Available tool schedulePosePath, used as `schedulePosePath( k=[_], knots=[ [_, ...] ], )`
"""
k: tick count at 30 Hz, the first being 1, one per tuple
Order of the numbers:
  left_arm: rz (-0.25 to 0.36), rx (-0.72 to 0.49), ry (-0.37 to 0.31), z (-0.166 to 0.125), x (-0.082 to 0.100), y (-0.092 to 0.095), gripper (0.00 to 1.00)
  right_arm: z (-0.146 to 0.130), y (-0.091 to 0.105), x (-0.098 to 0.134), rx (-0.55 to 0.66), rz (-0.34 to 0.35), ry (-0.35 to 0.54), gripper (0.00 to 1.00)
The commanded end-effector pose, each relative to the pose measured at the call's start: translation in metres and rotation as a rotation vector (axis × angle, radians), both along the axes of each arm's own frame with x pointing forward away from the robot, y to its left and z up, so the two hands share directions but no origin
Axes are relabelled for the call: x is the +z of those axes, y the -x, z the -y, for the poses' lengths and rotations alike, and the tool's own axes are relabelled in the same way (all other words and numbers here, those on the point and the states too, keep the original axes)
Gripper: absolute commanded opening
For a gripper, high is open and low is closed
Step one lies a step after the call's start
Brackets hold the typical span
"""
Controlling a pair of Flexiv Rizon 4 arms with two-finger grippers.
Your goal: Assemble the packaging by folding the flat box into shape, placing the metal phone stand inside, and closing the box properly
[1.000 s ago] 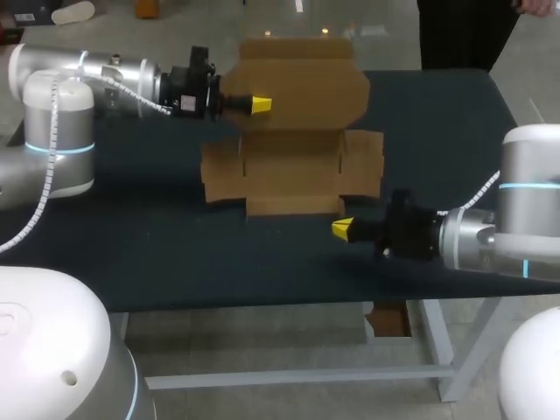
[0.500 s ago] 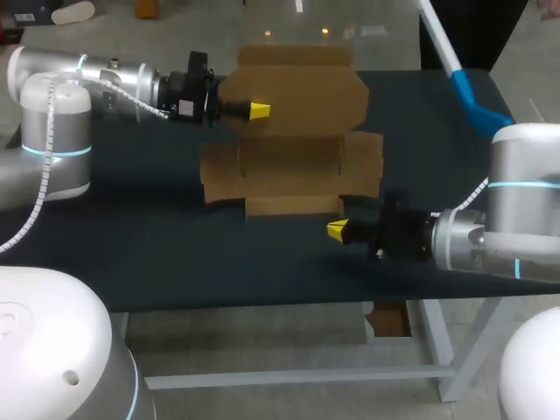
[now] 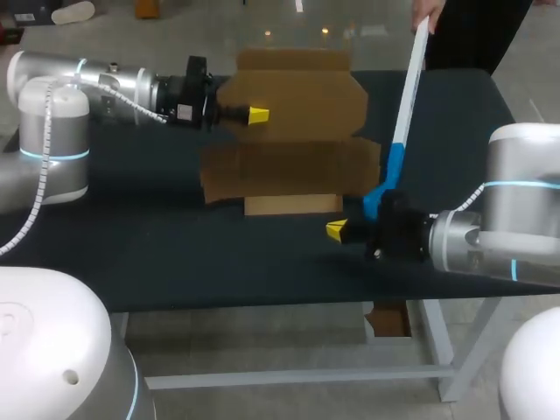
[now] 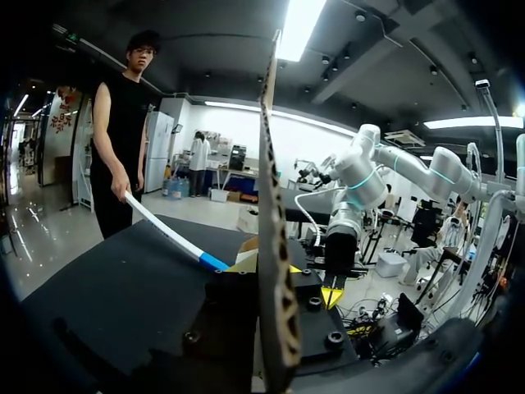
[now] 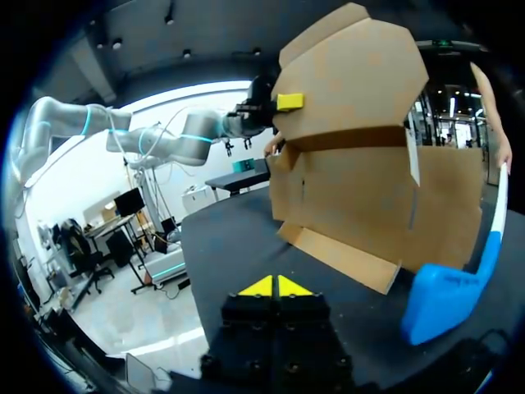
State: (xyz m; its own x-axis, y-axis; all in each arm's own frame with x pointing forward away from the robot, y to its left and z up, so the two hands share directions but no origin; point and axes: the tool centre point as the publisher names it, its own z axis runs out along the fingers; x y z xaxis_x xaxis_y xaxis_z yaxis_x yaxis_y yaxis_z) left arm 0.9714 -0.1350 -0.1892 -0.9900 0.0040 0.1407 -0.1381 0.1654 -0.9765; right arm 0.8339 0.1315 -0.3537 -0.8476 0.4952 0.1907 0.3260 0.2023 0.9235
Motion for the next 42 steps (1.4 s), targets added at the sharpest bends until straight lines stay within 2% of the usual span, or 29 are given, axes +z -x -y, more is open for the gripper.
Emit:
schedulePosePath(
  k=[1,12,28,42],
  knots=[
    [0.002,-0.003,-0.004,-0.003,0.0,0.003,0.0,-0.003,0.001,-0.002,-0.008,0.007,-0.003,0.0],
    [0.02,-0.02,-0.014,-0.003,0.005,0.005,0.0,-0.004,0.001,-0.001,-0.011,0.002,-0.008,0.0],
    [0.033,-0.067,-0.007,-0.006,-0.003,0.006,0.0,-0.012,-0.007,0.0,-0.048,0.0,-0.016,0.0],
    [0.086,-0.13,-0.009,-0.008,-0.002,0.005,0.0,-0.014,-0.013,-0.003,-0.084,-0.022,-0.023,0.0]
  ],
)
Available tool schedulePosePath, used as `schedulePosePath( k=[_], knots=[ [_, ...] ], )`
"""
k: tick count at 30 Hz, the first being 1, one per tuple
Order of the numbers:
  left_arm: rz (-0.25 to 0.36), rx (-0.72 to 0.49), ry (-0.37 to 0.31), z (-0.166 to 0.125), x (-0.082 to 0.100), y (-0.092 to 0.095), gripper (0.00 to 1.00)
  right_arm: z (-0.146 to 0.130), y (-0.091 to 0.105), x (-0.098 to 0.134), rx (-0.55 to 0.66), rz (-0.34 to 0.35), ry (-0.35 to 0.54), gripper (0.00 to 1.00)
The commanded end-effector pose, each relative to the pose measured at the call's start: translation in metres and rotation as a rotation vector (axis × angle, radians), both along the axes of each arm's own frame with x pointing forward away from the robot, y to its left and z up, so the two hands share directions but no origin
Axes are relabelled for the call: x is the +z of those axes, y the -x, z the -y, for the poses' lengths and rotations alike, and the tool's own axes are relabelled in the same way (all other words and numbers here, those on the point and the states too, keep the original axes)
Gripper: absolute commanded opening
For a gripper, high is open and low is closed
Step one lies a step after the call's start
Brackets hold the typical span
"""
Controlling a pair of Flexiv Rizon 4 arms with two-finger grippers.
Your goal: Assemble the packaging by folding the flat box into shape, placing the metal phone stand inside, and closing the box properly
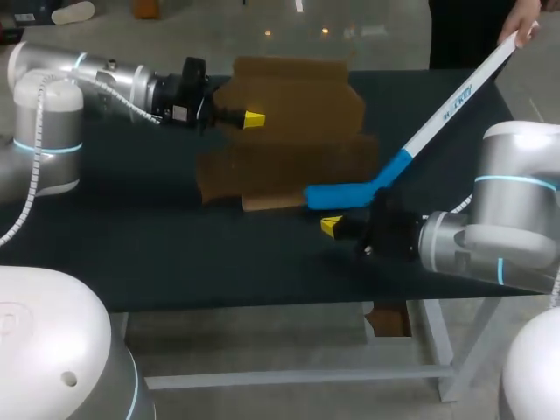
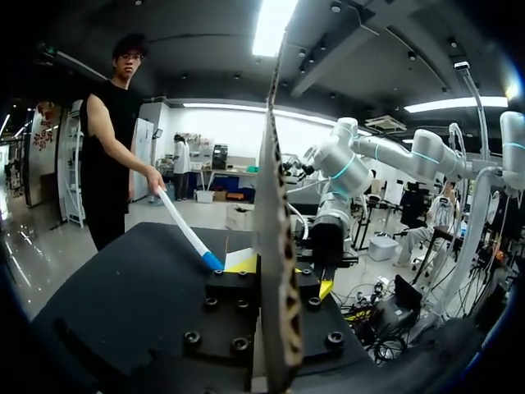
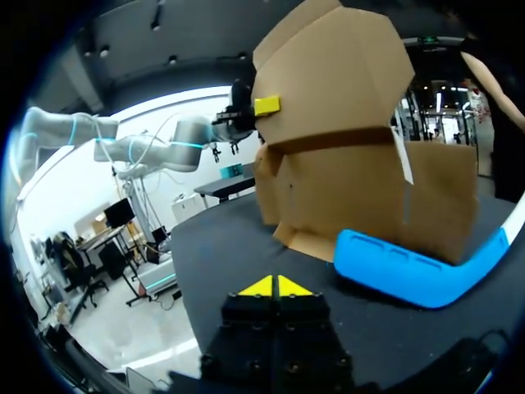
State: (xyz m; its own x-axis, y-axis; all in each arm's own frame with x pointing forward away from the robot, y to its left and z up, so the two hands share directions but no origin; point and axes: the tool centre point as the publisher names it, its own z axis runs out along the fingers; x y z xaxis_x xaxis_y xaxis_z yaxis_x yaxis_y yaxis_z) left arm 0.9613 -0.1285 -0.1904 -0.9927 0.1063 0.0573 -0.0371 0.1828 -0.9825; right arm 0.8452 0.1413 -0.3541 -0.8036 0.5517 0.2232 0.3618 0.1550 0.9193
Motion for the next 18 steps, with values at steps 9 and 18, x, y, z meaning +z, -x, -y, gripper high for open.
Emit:
schedulePosePath(
  k=[9,18],
  knots=[
    [0.015,-0.053,-0.001,-0.003,-0.002,-0.011,0.0,-0.004,-0.007,-0.005,-0.044,-0.009,0.0,0.0],
    [0.017,-0.054,0.003,-0.006,-0.001,-0.008,0.0,-0.016,-0.018,-0.012,-0.051,-0.013,0.008,0.0]
  ],
)
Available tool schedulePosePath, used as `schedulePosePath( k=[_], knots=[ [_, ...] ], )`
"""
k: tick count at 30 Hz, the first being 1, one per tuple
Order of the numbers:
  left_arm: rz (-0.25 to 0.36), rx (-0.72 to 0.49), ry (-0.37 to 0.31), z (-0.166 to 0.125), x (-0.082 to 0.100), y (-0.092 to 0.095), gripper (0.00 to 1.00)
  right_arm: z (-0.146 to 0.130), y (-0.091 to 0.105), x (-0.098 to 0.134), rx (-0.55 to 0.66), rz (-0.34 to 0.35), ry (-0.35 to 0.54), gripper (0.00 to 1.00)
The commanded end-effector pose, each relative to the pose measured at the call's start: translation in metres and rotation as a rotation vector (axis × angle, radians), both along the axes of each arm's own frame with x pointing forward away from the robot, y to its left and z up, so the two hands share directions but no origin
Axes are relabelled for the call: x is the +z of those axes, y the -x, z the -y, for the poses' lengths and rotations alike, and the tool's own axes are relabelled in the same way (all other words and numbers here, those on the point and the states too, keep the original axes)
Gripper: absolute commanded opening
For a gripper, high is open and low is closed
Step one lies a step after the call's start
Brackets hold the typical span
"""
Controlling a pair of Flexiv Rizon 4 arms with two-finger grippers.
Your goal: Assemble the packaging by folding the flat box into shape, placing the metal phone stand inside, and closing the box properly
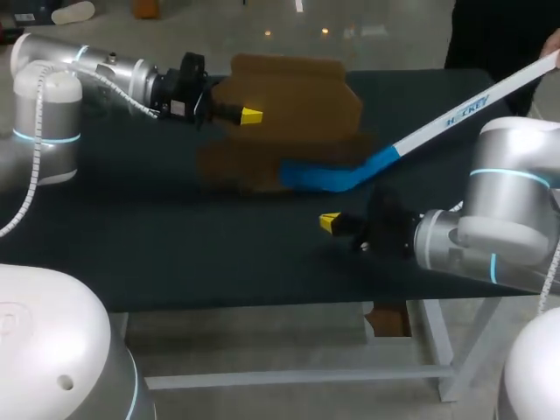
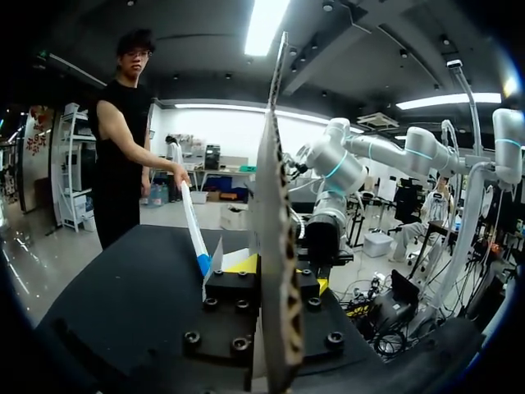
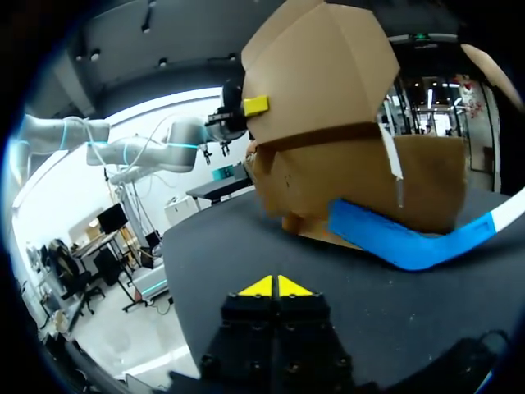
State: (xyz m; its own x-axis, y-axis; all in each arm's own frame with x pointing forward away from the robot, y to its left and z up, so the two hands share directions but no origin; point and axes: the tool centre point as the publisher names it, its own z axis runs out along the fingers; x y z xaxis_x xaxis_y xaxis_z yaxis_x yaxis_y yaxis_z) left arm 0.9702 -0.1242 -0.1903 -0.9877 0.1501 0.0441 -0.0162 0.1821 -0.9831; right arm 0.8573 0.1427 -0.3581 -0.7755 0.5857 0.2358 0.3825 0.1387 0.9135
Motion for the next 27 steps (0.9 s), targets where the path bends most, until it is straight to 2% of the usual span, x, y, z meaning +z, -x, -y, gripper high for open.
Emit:
schedulePosePath(
  k=[1,11,19,22,27],
  knots=[
    [0.005,-0.011,0.001,-0.002,-0.001,0.001,0.0,-0.015,-0.006,-0.008,-0.006,0.002,0.008,0.0],
    [0.023,-0.009,0.012,-0.003,0.003,0.002,0.0,-0.021,-0.009,-0.008,0.001,0.009,0.011,0.0],
    [0.019,0.023,0.037,-0.005,0.003,0.002,0.0,-0.01,-0.007,-0.01,-0.022,0.006,0.027,0.0],
    [0.015,0.055,0.058,-0.006,0.005,-0.002,0.0,-0.007,-0.005,-0.006,-0.032,0.02,0.027,0.0],
    [0.016,0.073,0.054,-0.005,0.011,-0.005,0.0,-0.001,-0.003,0.0,-0.042,0.06,0.046,0.0]
  ],
)
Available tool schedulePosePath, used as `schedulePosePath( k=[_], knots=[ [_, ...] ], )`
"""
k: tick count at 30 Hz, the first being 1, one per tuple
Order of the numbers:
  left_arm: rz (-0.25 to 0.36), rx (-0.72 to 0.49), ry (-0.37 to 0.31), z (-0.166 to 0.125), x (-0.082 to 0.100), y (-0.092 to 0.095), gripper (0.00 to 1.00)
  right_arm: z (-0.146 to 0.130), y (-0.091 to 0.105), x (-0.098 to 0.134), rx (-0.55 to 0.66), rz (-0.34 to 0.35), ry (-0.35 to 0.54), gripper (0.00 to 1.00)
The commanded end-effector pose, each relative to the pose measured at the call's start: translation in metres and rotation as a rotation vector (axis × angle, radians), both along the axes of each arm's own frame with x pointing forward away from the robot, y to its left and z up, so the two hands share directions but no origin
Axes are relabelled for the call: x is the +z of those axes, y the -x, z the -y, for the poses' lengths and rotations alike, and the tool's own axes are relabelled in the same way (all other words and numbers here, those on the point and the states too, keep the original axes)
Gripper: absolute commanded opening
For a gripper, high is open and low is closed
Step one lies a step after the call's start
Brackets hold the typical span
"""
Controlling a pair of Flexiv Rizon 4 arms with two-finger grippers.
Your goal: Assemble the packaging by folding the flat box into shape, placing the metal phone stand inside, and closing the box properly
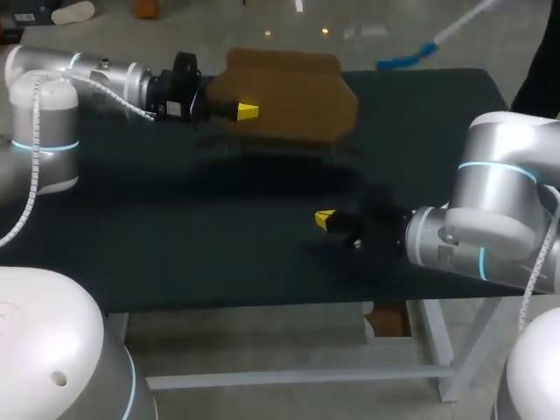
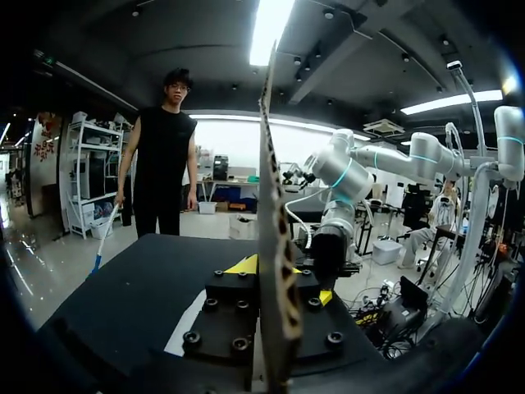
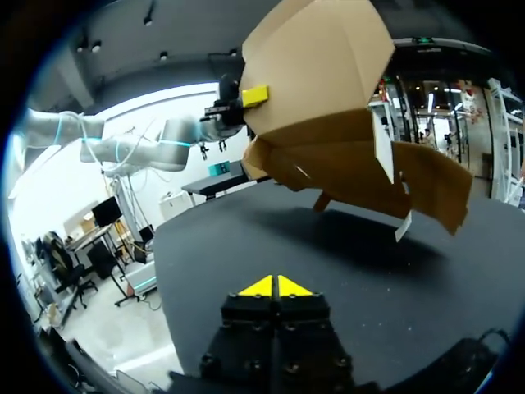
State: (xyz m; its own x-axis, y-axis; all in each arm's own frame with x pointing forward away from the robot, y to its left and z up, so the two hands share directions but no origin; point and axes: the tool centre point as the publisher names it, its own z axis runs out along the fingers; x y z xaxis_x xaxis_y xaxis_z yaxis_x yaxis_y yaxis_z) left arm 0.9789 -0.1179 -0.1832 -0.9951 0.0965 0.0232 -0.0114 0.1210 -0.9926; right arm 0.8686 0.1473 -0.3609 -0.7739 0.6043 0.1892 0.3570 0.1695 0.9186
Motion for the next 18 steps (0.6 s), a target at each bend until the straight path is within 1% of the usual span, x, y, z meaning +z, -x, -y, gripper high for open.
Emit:
schedulePosePath(
  k=[1,6,12,18],
  knots=[
    [0.001,0.018,-0.007,0.001,0.004,0.003,0.0,0.004,0.008,0.003,-0.031,0.037,0.013,0.0],
    [-0.016,0.041,0.0,0.0,0.007,-0.002,0.0,0.01,0.008,0.002,-0.048,0.076,0.027,0.0],
    [-0.008,0.054,0.005,-0.001,0.013,-0.005,0.0,0.013,0.01,0.007,-0.047,0.14,0.047,0.0],
    [0.0,0.062,0.01,-0.001,0.017,-0.01,0.0,0.016,0.01,0.009,-0.052,0.148,0.047,0.0]
  ],
)
